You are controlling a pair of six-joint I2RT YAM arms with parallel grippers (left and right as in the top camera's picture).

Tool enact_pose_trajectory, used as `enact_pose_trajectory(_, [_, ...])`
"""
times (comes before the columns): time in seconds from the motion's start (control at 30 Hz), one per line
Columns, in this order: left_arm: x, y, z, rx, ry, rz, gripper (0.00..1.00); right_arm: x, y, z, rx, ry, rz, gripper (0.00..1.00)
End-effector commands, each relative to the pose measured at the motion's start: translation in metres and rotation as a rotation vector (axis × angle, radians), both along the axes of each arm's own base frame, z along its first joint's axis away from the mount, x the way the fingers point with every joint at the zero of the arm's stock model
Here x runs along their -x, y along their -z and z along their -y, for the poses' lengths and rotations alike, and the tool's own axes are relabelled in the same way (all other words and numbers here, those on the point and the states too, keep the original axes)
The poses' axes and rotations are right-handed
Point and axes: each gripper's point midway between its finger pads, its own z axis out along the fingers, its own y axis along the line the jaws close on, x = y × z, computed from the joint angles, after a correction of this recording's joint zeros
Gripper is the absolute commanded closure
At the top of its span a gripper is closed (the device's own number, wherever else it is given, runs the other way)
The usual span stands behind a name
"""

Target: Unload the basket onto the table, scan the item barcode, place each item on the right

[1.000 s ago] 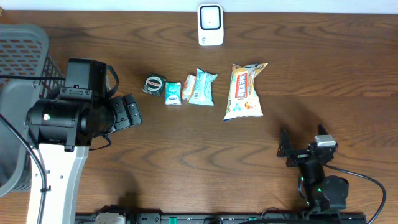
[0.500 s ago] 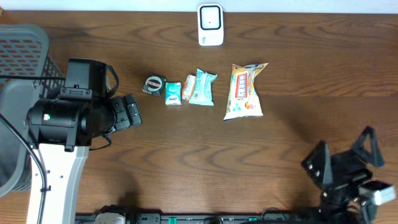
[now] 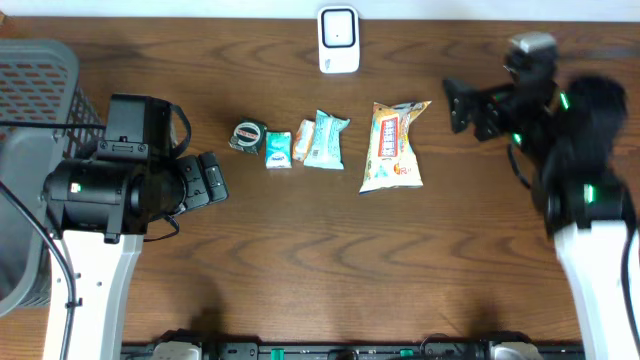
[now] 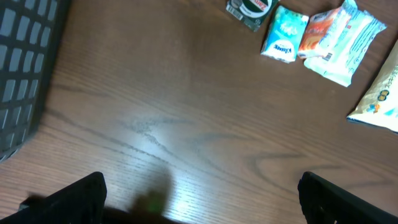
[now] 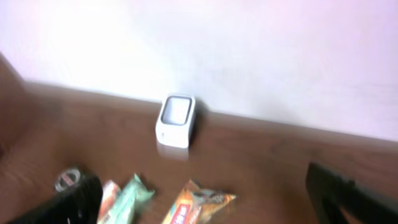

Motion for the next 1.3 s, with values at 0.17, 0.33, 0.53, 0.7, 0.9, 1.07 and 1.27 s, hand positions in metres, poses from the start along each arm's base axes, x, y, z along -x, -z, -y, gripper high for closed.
enact_pose_trajectory(0.17, [0.0,-0.001,0.0,-0.002,-0.003,0.002,0.03,-0.03,0.11,-0.031,-0.019,-0.19,-0.422,0.01])
enact_pose_trajectory(0.33, [0.0,-0.001,0.0,-0.002,-0.003,0.002,0.02,-0.03,0.147,-0.056,-0.246,-0.22,-0.623,0.01])
enact_pose_trajectory(0.53, [0.0,-0.001,0.0,-0.002,-0.002,0.002,0.02,-0.033,0.219,-0.058,-0.249,-0.082,-0.838,0.01])
enact_pose_trajectory(0.7, [0.0,-0.001,0.0,-0.002,-0.003,0.002,0.02,-0.029,0.272,-0.068,-0.258,-0.055,-0.972,0.01])
enact_pose_trajectory(0.9, [0.0,-0.001,0.0,-0.002,-0.003,0.002,0.02,-0.023,0.303,-0.067,-0.258,-0.045,-1.047,0.84])
enact_pose_trajectory(1.07, [0.0,-0.001,0.0,-0.002,-0.002,0.002,0.02,-0.023,0.254,-0.087,-0.357,-0.281,-0.929,0.99])
enact_pose_trajectory(1.27, [0.0,-0.001,0.0,-0.002,-0.002,0.002,0.02,-0.005,0.155,-0.111,-0.485,-0.724,-0.59,0.99])
